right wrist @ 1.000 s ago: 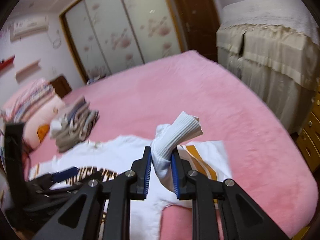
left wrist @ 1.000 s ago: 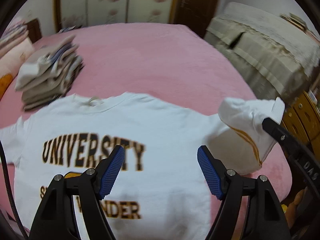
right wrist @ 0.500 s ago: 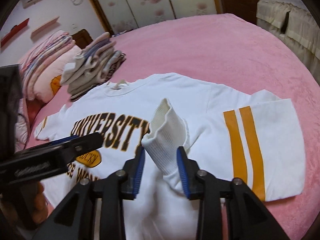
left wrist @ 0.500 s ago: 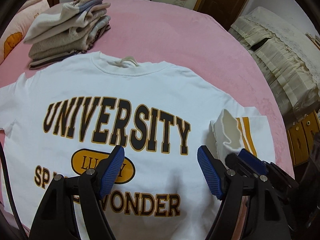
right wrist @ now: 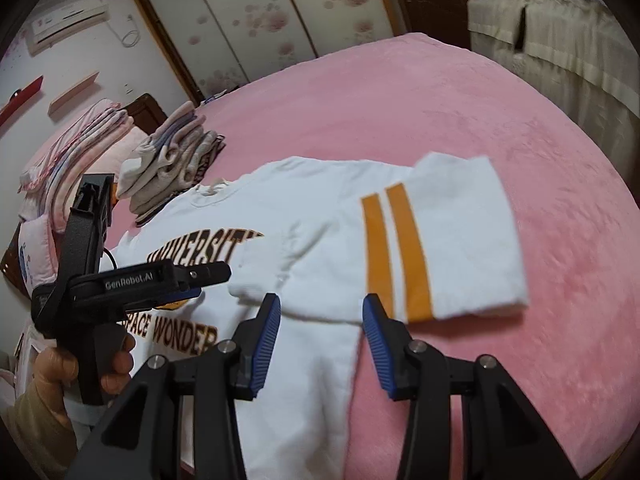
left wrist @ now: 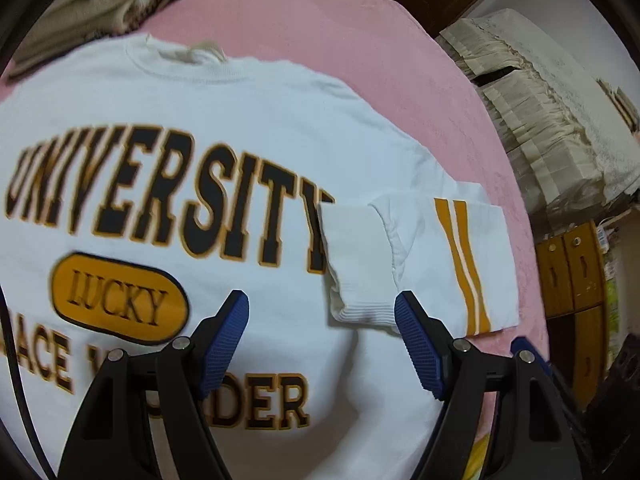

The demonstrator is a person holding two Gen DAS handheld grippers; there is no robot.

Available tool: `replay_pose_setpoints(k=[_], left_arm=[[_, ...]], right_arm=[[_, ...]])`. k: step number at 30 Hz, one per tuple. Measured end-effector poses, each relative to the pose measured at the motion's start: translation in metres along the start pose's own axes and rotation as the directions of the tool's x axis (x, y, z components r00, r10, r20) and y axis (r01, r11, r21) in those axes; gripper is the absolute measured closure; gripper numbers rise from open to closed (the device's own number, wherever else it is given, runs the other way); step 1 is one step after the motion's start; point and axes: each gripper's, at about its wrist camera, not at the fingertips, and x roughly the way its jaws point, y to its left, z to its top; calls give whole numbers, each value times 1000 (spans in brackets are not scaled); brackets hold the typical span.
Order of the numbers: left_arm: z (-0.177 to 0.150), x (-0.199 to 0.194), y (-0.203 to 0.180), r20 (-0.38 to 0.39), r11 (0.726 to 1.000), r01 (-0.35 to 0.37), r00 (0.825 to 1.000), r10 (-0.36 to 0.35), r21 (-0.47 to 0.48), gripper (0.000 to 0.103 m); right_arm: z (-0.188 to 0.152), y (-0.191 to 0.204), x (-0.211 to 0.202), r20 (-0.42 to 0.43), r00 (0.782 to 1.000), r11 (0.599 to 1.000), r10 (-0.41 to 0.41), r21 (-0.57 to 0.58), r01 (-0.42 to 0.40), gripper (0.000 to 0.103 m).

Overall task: Fold small clothes
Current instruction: 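Grasp the sleeve cuff with the right tool and fold it across the chest, then grasp the folded sleeve cuff with the left tool and lift it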

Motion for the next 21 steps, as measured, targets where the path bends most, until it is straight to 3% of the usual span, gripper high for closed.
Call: replay_pose_setpoints(k=[7,14,15,16,17,21], left_arm=[[-7,26,-6,-36,977,201,978,-204,-70,38],[-1,50,-16,-38,968,218,974,-224,-124,38],[1,51,-17,-33,967,217,974,-223,-131,48],[2,51,-17,-27,967,214,975,-220,-137,69],[5,53,-18,-29,968,204,977,-210,-144,81],[18,54,-30,-35,973,190,980,-196,-127,92]], right_arm=[[-25,-32,-9,-36,999,997,-39,72,41,60],[-34,-48,-6,-46,998,991,-33,130,39,60],[-33,-49,-5,-43,998,991,-35,130,40,60],[-32,-49,-4,-41,998,991,-37,129,42,60],[-31,-50,-3,-40,998,991,-38,128,43,60],[-30,-52,2,-46,998,991,-50,125,56,60]])
